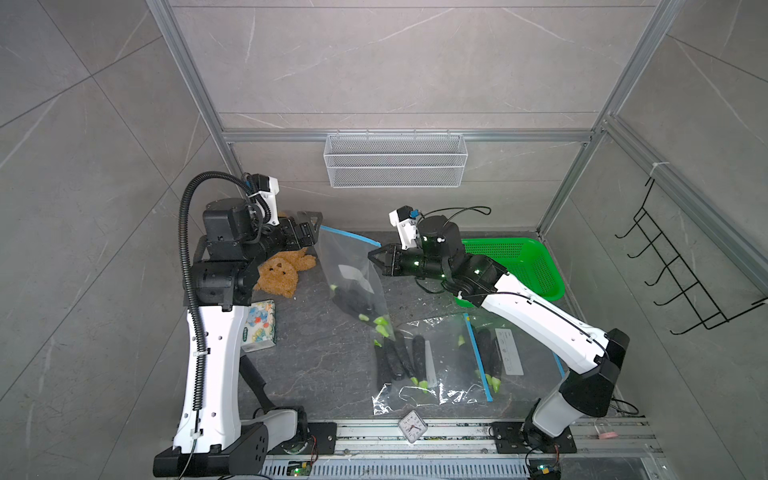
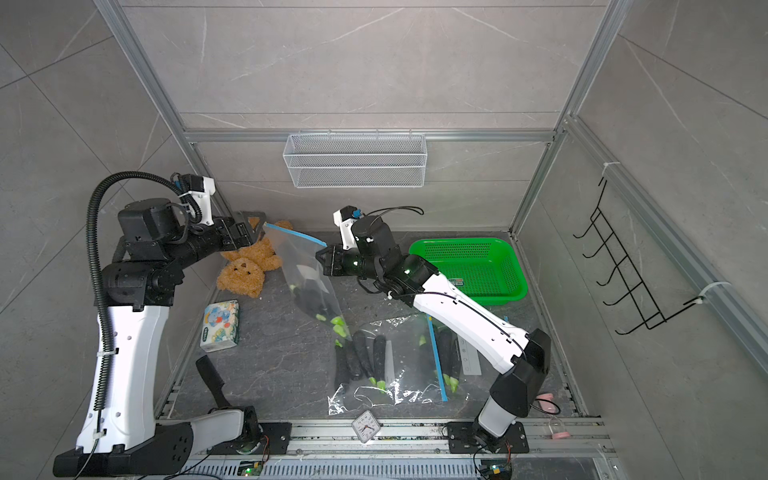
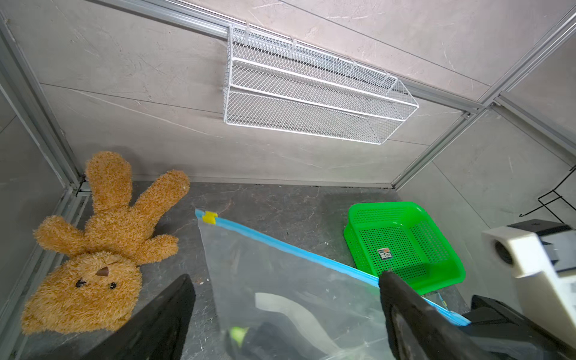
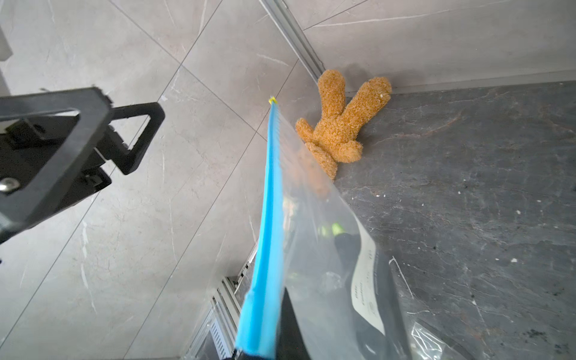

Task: Place the eggplant in a zip-top bag and seal the zipper
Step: Place the zipper food storage bag at the center of the board.

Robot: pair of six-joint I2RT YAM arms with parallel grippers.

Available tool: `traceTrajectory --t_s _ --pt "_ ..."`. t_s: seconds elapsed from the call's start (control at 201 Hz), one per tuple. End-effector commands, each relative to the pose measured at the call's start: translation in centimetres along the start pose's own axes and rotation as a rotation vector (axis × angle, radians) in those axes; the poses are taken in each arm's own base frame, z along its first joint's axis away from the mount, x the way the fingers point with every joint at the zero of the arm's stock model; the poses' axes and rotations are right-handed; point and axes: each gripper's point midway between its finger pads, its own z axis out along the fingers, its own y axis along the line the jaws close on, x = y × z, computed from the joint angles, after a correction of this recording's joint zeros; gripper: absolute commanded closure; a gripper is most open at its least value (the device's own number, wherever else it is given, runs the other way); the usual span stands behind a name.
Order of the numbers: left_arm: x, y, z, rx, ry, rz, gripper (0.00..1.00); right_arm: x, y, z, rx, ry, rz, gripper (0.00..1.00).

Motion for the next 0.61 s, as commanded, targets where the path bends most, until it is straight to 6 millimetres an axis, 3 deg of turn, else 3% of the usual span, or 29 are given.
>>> traceTrajectory --t_s 0.0,0.304,0.602 --pt "-1.3 -1.2 -0.5 0.060 -0.056 -0.012 0.06 -0.8 -2.5 1.0 0.068 -0.120 0.064 1.00" --pt "1.2 -0.9 0.2 0.083 -0.011 -0.060 0.03 2.4 -8.7 0.7 0.215 -0.133 0.061 1.00" --pt "2.5 -0.6 0.1 0.075 0.013 -0.083 0.02 2.4 -12.3 -0.8 0.289 -0.170 0.074 1.00"
